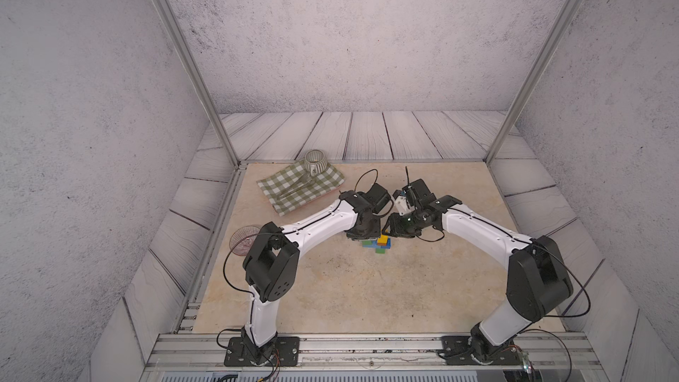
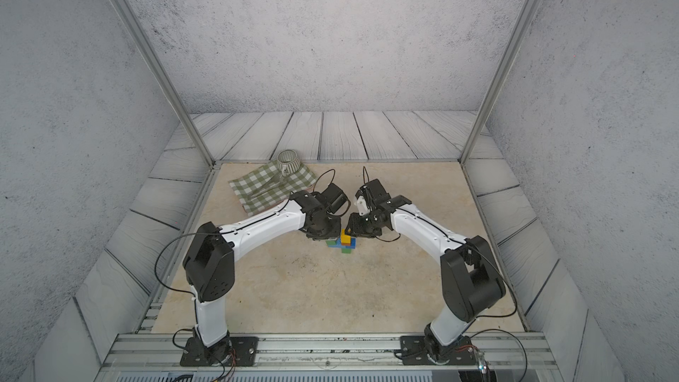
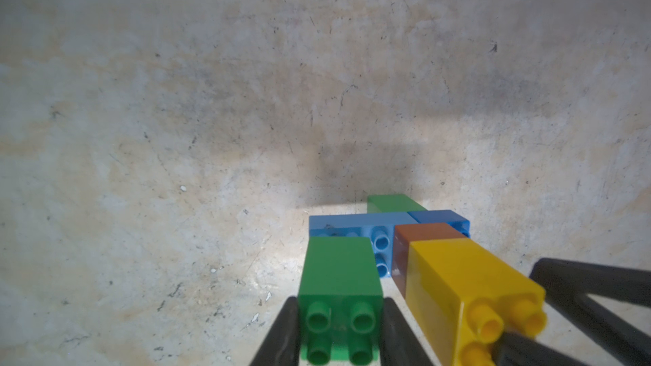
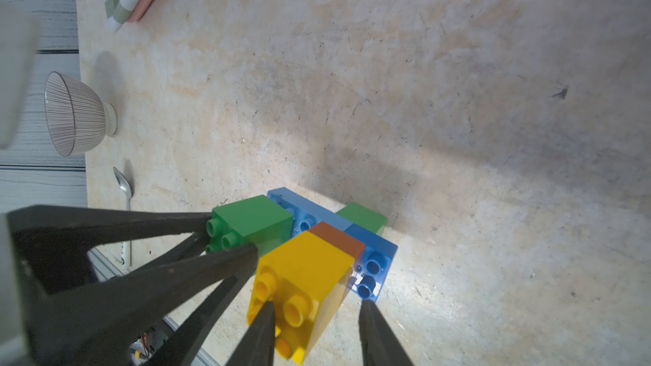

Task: Assemble the number 4 with lego
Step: Assemble the lego brick with the lego brick.

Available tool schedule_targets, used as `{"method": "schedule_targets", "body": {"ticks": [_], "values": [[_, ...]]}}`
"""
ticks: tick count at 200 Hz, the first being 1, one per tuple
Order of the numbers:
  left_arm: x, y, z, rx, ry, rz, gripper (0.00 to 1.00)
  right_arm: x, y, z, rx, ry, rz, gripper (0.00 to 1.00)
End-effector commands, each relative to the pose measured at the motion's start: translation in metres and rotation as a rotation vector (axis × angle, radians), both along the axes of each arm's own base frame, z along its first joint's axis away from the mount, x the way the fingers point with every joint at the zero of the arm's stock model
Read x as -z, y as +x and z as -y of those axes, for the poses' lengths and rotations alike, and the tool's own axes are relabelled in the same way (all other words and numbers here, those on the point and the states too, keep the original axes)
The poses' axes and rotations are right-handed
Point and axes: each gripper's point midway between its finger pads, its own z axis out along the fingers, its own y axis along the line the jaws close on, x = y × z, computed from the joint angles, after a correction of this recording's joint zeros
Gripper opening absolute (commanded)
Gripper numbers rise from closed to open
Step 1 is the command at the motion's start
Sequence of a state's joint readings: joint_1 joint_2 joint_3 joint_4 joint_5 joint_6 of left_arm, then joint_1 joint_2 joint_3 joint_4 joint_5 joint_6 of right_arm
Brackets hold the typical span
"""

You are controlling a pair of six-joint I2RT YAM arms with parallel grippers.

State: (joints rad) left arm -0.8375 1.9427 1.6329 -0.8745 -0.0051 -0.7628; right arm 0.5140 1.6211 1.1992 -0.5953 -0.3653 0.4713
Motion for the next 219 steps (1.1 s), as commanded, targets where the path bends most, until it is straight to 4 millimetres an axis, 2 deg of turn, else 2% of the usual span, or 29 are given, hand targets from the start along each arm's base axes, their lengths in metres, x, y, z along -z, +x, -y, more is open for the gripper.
{"method": "schedule_targets", "body": {"ticks": [1, 43, 134, 219], "values": [[0.009, -0.005, 0.007, 0.049, 0.036, -0.021, 0.0, 0.033, -0.022, 0.023, 0.019, -0.128, -0.096, 0.4], [0.02, -0.013, 0.013, 0.062, 0.047, -0.047, 0.0, 0.034, -0.023, 0.025, 0.02, -0.131, -0.098, 0.38], [0.021, -0.017, 0.02, 0.081, 0.052, -0.052, 0.0, 0.038, -0.028, 0.027, 0.02, -0.14, -0.108, 0.38], [-0.017, -0.001, 0.012, 0.049, 0.045, 0.064, 0.0, 0.04, -0.029, 0.03, 0.024, -0.149, -0.112, 0.37]]}}
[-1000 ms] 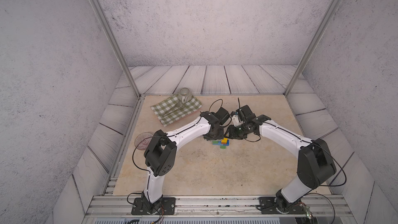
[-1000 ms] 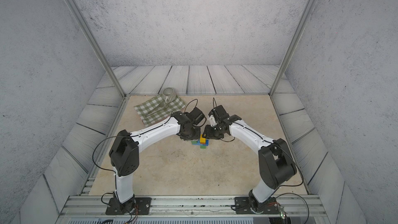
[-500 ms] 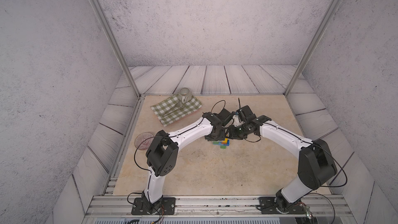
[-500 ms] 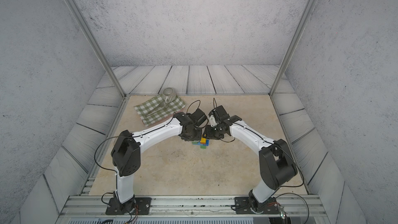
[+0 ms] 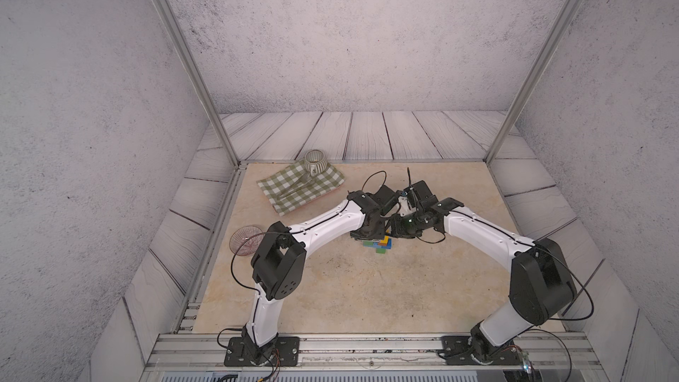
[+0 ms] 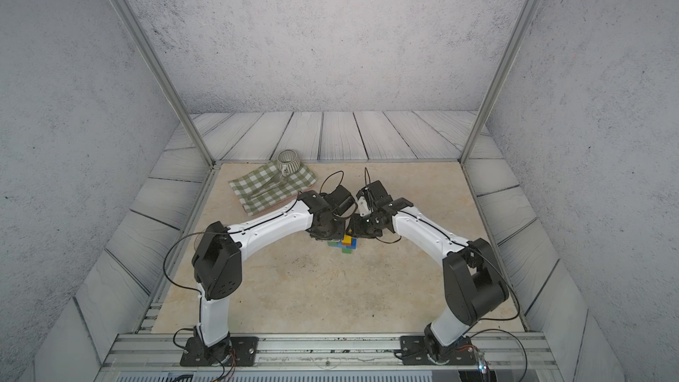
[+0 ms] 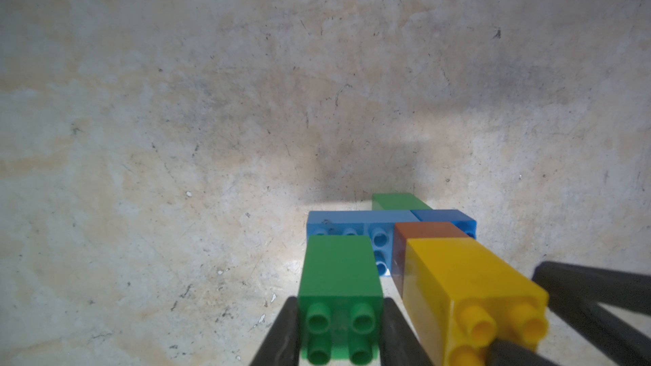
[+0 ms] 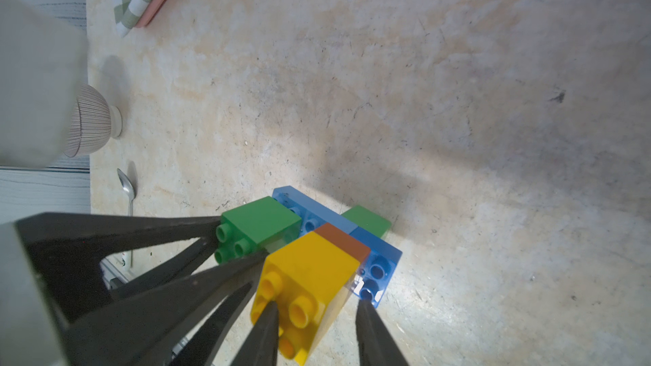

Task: Assemble the number 4 with lego
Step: Assemble the lego brick with the lego brick.

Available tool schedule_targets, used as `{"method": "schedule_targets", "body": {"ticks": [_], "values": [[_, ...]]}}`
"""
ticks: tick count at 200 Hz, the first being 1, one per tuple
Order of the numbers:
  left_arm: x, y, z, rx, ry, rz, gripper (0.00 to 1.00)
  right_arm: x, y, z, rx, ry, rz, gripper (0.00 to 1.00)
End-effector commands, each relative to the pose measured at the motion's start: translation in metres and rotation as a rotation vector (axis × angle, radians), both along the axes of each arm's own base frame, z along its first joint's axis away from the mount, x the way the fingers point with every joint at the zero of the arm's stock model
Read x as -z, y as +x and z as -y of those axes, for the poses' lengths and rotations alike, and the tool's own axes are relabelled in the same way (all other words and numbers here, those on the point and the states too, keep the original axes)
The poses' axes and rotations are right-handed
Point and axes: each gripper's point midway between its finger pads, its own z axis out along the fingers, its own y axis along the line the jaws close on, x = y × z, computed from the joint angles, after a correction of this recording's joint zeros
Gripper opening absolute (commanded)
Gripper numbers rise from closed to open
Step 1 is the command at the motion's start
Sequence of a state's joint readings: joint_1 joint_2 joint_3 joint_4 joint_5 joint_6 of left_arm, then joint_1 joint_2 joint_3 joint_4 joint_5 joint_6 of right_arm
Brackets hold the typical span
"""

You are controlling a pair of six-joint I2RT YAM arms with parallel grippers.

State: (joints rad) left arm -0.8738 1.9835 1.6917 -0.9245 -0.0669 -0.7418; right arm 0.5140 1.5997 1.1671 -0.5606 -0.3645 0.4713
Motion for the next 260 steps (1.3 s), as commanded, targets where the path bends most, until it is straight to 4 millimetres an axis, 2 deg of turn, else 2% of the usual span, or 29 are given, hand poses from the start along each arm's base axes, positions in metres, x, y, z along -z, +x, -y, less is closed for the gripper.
{"method": "schedule_targets", "body": {"ticks": [1, 71, 139, 260], "values": [[-0.018, 0.001, 0.006, 0.011, -0.024, 0.037, 0.0, 0.04, -0.028, 0.029, 0.025, -0.161, -0.134, 0.37], [-0.029, 0.005, 0.005, 0.027, -0.017, 0.067, 0.0, 0.042, -0.028, 0.03, 0.025, -0.168, -0.136, 0.37], [-0.013, 0.0, 0.0, 0.028, 0.023, 0.027, 0.0, 0.043, -0.03, 0.031, 0.028, -0.17, -0.141, 0.37], [0.009, 0.005, -0.008, -0.01, 0.061, 0.014, 0.0, 0.045, -0.031, 0.032, 0.028, -0.172, -0.145, 0.38]]}}
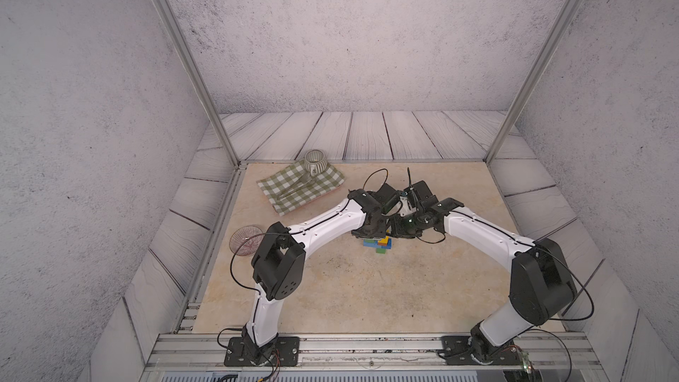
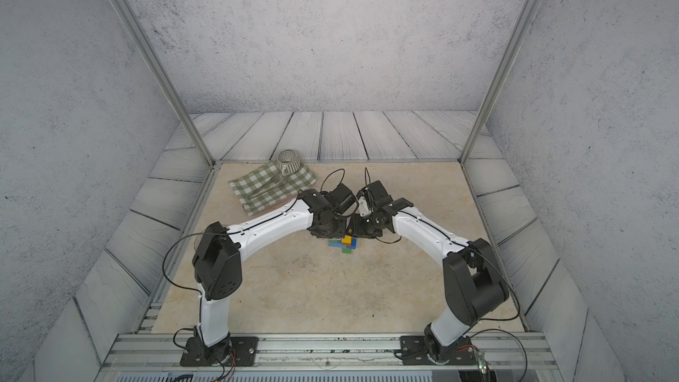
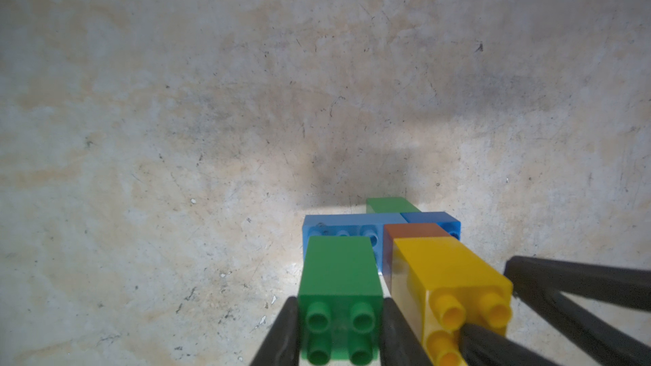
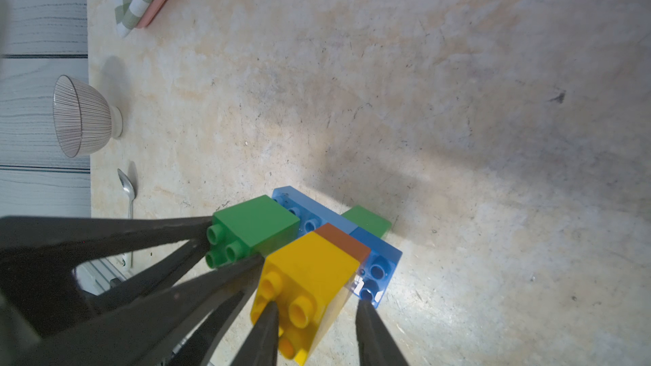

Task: Assemble the number 4 with lego
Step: Assemble the lego brick with the lego brick.

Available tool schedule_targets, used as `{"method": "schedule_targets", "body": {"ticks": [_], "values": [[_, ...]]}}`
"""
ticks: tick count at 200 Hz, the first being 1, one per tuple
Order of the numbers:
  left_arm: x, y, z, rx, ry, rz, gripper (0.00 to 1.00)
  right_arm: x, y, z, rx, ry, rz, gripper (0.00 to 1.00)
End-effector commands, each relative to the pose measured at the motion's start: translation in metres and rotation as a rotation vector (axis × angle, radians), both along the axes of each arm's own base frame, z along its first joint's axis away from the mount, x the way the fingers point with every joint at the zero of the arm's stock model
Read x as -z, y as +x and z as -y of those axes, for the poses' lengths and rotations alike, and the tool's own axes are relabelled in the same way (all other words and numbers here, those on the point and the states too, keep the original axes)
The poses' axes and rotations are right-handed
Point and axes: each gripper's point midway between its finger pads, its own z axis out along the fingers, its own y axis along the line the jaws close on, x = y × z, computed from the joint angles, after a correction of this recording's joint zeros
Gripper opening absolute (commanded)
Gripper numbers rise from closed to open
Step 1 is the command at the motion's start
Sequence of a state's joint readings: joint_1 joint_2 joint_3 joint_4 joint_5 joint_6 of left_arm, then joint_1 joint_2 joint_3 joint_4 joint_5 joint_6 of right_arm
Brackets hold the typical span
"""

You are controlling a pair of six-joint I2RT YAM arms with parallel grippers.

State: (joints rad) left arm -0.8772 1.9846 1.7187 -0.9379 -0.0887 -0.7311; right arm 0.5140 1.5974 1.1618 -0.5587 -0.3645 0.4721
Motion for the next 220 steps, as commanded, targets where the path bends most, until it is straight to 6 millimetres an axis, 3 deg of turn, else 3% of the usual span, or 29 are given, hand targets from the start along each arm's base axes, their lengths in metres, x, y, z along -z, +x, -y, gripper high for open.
{"method": "schedule_targets", "body": {"ticks": [1, 84, 176, 220], "values": [[0.016, 0.001, -0.009, -0.019, 0.054, -0.011, 0.0, 0.045, -0.031, 0.031, 0.028, -0.171, -0.144, 0.38], [0.025, 0.005, -0.009, -0.033, 0.052, -0.015, 0.0, 0.047, -0.031, 0.032, 0.026, -0.175, -0.15, 0.38], [0.05, -0.01, -0.001, -0.009, 0.03, -0.12, 0.0, 0.047, -0.033, 0.033, 0.025, -0.178, -0.151, 0.37], [0.053, -0.009, 0.006, 0.008, 0.024, -0.141, 0.0, 0.048, -0.034, 0.034, 0.022, -0.18, -0.155, 0.37]]}}
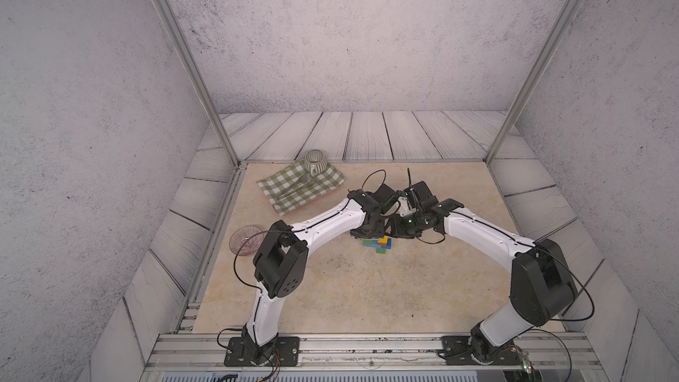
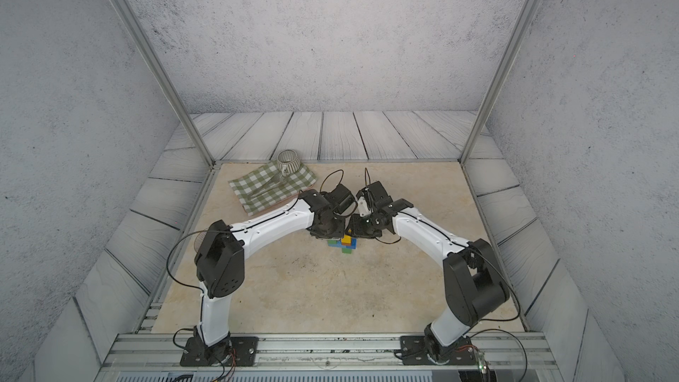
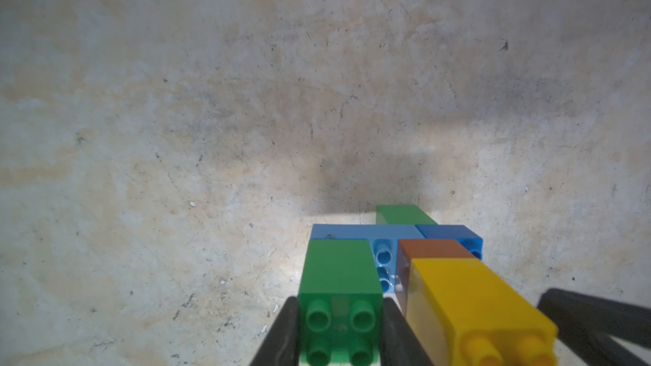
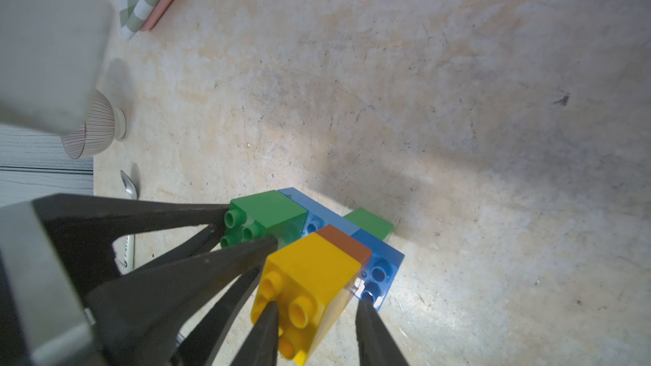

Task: Assemble the number 4 with lego
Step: Assemble the lego brick with the lego brick.

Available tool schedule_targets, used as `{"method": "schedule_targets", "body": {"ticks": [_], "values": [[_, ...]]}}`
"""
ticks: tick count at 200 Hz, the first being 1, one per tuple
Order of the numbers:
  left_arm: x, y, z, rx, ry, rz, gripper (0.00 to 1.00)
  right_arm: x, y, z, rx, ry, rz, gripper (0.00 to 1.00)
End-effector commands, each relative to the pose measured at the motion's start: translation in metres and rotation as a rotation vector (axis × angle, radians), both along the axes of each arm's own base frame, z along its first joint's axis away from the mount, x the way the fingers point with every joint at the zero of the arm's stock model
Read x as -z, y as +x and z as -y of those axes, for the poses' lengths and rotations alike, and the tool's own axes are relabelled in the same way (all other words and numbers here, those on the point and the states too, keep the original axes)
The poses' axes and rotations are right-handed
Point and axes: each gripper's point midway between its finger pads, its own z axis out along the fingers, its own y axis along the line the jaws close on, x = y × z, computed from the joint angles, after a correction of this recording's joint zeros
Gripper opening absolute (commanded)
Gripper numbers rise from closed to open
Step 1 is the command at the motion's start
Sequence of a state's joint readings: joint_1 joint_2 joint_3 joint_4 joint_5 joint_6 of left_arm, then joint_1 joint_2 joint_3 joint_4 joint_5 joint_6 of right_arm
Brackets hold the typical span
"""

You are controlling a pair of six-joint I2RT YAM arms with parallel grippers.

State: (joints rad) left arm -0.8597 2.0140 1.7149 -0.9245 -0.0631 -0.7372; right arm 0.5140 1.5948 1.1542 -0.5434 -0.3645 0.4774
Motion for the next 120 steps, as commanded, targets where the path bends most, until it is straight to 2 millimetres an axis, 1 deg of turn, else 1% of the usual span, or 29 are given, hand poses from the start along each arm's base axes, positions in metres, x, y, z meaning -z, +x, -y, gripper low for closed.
{"method": "schedule_targets", "body": {"ticks": [1, 57, 96, 120], "values": [[0.039, -0.013, 0.007, 0.026, 0.025, -0.11, 0.0, 0.048, -0.035, 0.034, 0.018, -0.186, -0.162, 0.37], [0.041, -0.016, 0.008, 0.043, 0.027, -0.123, 0.0, 0.05, -0.037, 0.035, 0.016, -0.19, -0.167, 0.37], [0.034, -0.014, 0.007, 0.037, 0.022, -0.105, 0.0, 0.051, -0.039, 0.036, 0.013, -0.194, -0.173, 0.37], [0.025, -0.012, 0.007, 0.034, 0.011, -0.087, 0.11, 0.052, -0.04, 0.038, 0.013, -0.201, -0.177, 0.37]]}}
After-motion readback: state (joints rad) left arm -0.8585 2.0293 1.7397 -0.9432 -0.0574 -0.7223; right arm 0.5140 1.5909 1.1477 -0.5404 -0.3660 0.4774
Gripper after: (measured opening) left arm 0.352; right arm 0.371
